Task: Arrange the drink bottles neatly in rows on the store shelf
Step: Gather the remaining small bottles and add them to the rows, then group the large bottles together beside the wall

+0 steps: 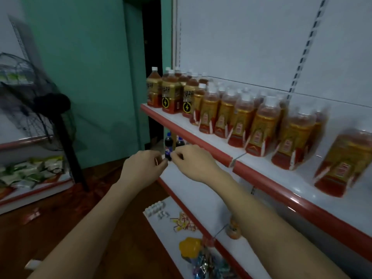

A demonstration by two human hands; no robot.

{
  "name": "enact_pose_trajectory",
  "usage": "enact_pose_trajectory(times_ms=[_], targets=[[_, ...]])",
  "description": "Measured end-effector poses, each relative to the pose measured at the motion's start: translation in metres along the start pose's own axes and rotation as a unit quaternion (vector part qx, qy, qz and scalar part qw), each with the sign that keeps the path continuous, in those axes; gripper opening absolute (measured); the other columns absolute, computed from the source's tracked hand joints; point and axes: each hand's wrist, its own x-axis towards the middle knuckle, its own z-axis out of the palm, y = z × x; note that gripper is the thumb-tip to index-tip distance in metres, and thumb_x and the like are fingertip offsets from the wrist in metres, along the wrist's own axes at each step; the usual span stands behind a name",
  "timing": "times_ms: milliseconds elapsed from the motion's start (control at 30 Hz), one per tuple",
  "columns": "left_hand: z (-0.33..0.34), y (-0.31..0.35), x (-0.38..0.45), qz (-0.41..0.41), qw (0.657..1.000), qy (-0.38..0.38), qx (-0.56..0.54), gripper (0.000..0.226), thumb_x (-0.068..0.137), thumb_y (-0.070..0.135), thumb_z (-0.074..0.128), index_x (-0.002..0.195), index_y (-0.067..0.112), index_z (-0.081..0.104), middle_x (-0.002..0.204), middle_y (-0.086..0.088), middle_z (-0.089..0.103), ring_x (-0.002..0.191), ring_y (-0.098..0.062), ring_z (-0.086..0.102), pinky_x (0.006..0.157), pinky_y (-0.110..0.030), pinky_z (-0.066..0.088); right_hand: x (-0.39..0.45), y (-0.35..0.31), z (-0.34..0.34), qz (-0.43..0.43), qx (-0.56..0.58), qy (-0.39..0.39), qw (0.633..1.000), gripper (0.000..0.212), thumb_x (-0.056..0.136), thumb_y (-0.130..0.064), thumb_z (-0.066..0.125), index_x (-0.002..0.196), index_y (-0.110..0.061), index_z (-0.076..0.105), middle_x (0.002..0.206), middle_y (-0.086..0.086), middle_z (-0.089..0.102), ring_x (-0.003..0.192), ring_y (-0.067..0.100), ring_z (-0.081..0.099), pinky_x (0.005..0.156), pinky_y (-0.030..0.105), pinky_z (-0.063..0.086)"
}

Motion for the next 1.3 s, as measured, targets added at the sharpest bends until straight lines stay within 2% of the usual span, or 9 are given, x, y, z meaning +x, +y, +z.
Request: enact_pose_trajectory(times_ms=[133, 300, 533, 800, 1000, 1100, 1167, 1233, 1300], targets=[[0.014, -0.078, 0.011, -0.013, 1.0, -0.012, 0.001, 0.025, 0.093, 0.05, 0.052, 0.084, 0.029, 0.063, 0.081, 0.01, 0.061, 0.076, -0.012, 0.059, 0.057, -0.026, 0.043, 0.046, -0.017, 0.064, 0.037, 0.061, -0.017, 0.997, 0.046, 0.105, -0.03, 0.047, 0.062, -0.02, 0.033, 0.057, 0.0, 0.04, 0.053, 0.017, 0.038, 0.057, 0.035, 0.032], [0.007, -0.134, 0.052, -0.005, 1.0, 0.023, -0.014, 0.022, 0.092, 0.045, 0.053, 0.088, 0.028, 0.067, 0.084, 0.008, 0.063, 0.081, -0.011, 0.054, 0.059, -0.026, 0.039, 0.113, -0.044, 0.09, 0.035, 0.01, -0.04, 0.999, 0.042, 0.104, -0.036, 0.047, 0.069, -0.017, 0.037, 0.06, 0.003, 0.041, 0.056, 0.019, 0.042, 0.057, 0.035, 0.033], [0.002, -0.185, 0.15, 0.053, 0.998, 0.041, -0.02, 0.022, 0.093, 0.044, 0.054, 0.091, 0.026, 0.068, 0.084, 0.009, 0.061, 0.082, -0.013, 0.054, 0.06, -0.029, 0.037, 0.212, -0.044, 0.089, -0.018, -0.033, 0.004, 0.999, 0.027, 0.103, -0.034, 0.05, 0.083, -0.015, 0.049, 0.07, 0.004, 0.06, 0.063, 0.02, 0.057, 0.056, 0.037, 0.042], [0.014, -0.22, 0.324, 0.113, 0.992, 0.05, -0.011, 0.024, 0.093, 0.043, 0.053, 0.09, 0.024, 0.067, 0.088, 0.008, 0.065, 0.085, -0.013, 0.058, 0.068, -0.032, 0.048, 0.371, -0.004, 0.096, -0.011, -0.001, 0.082, 0.997, 0.021, 0.103, -0.031, 0.052, 0.088, -0.016, 0.055, 0.066, -0.006, 0.05, 0.064, 0.014, 0.05, 0.052, 0.031, 0.029], [0.039, -0.236, 0.418, 0.121, 0.977, 0.062, -0.166, 0.008, 0.091, 0.028, 0.059, 0.091, 0.025, 0.066, 0.088, 0.011, 0.066, 0.087, -0.011, 0.059, 0.076, -0.039, 0.052, 0.471, 0.016, 0.092, 0.025, 0.07, 0.156, 0.985, 0.024, 0.103, -0.032, 0.051, 0.081, -0.022, 0.049, 0.063, -0.008, 0.049, 0.062, 0.017, 0.051, 0.059, 0.039, 0.043], [0.049, -0.251, 0.462, 0.145, 0.966, 0.068, -0.205, 0.021, 0.087, 0.032, 0.061, 0.108, 0.026, 0.063, 0.102, 0.009, 0.063, 0.097, -0.01, 0.056, 0.086, -0.037, 0.049, 0.508, 0.023, 0.091, 0.018, 0.095, 0.212, 0.972, 0.024, 0.103, -0.03, 0.051, 0.08, -0.021, 0.05, 0.064, -0.009, 0.049, 0.061, 0.015, 0.051, 0.058, 0.041, 0.045], [0.053, -0.258, 0.489, 0.16, 0.955, 0.067, -0.243, 0.041, 0.087, 0.032, 0.068, 0.126, 0.026, 0.056, 0.12, 0.008, 0.054, 0.11, -0.009, 0.051, 0.096, -0.028, 0.044, 0.531, 0.026, 0.092, 0.012, 0.102, 0.278, 0.955, 0.022, 0.102, -0.026, 0.053, 0.081, -0.018, 0.052, 0.071, -0.01, 0.048, 0.063, 0.009, 0.047, 0.06, 0.031, 0.038], [0.063, -0.263, 0.513, 0.164, 0.938, 0.053, -0.302, 0.065, 0.084, 0.035, 0.073, 0.141, 0.029, 0.042, 0.134, 0.011, 0.041, 0.125, -0.006, 0.043, 0.105, -0.026, 0.037, 0.547, 0.029, 0.096, -0.003, 0.089, 0.37, 0.925, 0.019, 0.099, -0.022, 0.053, 0.082, -0.012, 0.056, 0.081, -0.006, 0.05, 0.074, 0.01, 0.047, 0.066, 0.026, 0.036], [0.079, -0.267, 0.534, 0.17, 0.916, 0.008, -0.364, 0.086, 0.079, 0.04, 0.076, 0.15, 0.035, 0.027, 0.144, 0.017, 0.03, 0.136, -0.005, 0.035, 0.112, -0.033, 0.035, 0.558, 0.031, 0.106, 0.009, 0.056, 0.445, 0.894, 0.016, 0.094, -0.022, 0.054, 0.09, -0.009, 0.061, 0.096, 0.0, 0.055, 0.092, 0.015, 0.05, 0.08, 0.019, 0.038]])
